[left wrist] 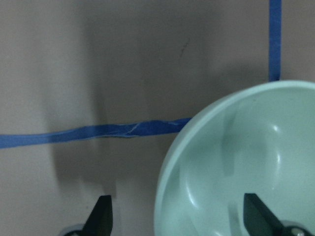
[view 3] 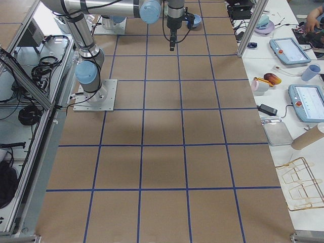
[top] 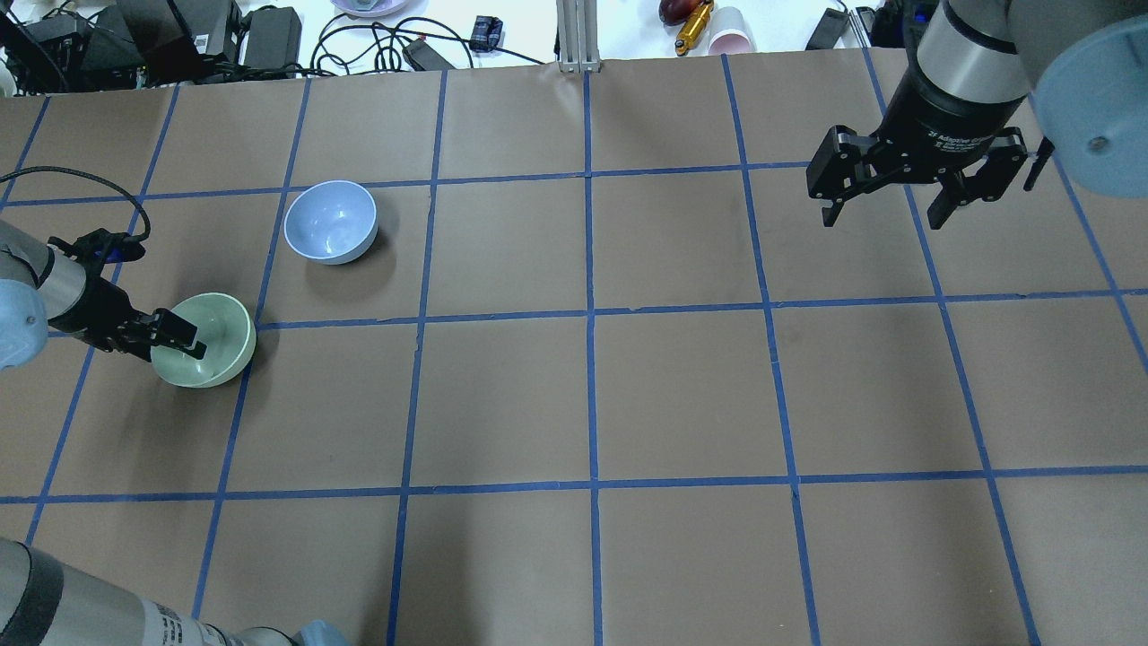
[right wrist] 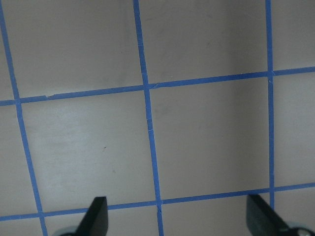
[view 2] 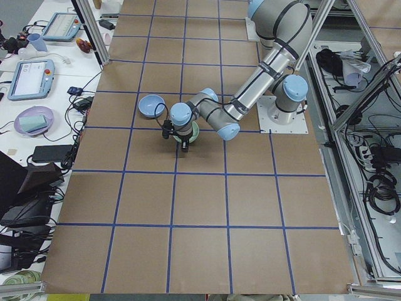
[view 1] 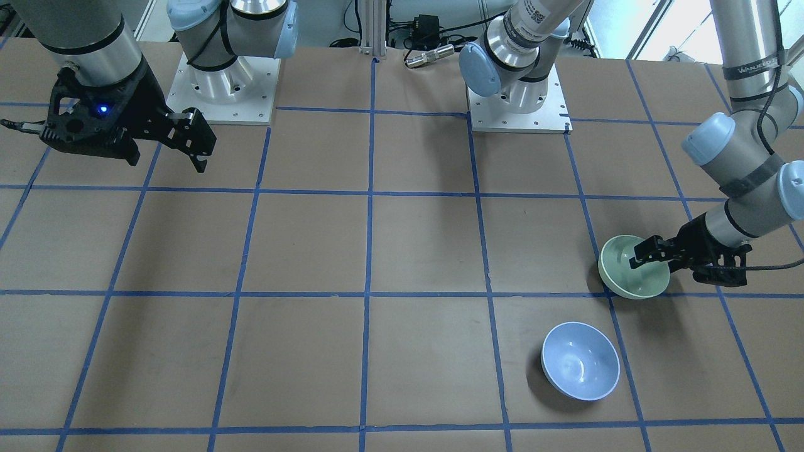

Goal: Stack green bowl on blue bowl
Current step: 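Close the left gripper on the green bowl's rim, then lift the green bowl with the left gripper and carry it over the blue bowl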

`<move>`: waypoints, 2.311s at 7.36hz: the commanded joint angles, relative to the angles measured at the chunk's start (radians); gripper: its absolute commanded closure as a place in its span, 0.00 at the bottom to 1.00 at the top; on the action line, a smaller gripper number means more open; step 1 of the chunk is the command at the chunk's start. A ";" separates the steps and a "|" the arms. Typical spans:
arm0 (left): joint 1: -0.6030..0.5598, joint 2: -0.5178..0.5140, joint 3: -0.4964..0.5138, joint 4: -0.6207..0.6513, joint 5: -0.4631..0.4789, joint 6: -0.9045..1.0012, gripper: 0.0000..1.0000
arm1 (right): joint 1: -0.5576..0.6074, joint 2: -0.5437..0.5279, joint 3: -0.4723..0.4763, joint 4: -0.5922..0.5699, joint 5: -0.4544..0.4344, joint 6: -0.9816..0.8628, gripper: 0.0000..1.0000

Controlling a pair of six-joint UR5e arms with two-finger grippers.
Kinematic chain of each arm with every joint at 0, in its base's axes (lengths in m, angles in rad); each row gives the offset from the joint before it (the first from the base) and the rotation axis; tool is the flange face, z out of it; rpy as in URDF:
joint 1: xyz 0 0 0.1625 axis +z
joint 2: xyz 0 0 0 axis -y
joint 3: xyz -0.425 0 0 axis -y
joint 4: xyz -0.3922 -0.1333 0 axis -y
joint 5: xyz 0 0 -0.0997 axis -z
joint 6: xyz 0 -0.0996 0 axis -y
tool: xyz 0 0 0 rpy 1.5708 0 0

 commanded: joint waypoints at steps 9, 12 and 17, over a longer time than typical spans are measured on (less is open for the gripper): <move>-0.001 -0.020 0.007 0.012 0.002 0.005 0.88 | 0.000 0.000 -0.001 0.000 0.000 0.000 0.00; 0.008 0.006 0.022 -0.002 0.003 0.005 0.97 | 0.000 0.000 -0.001 0.000 0.000 0.000 0.00; 0.055 0.036 0.174 -0.249 -0.056 0.011 0.97 | 0.000 0.000 -0.001 0.000 0.000 0.000 0.00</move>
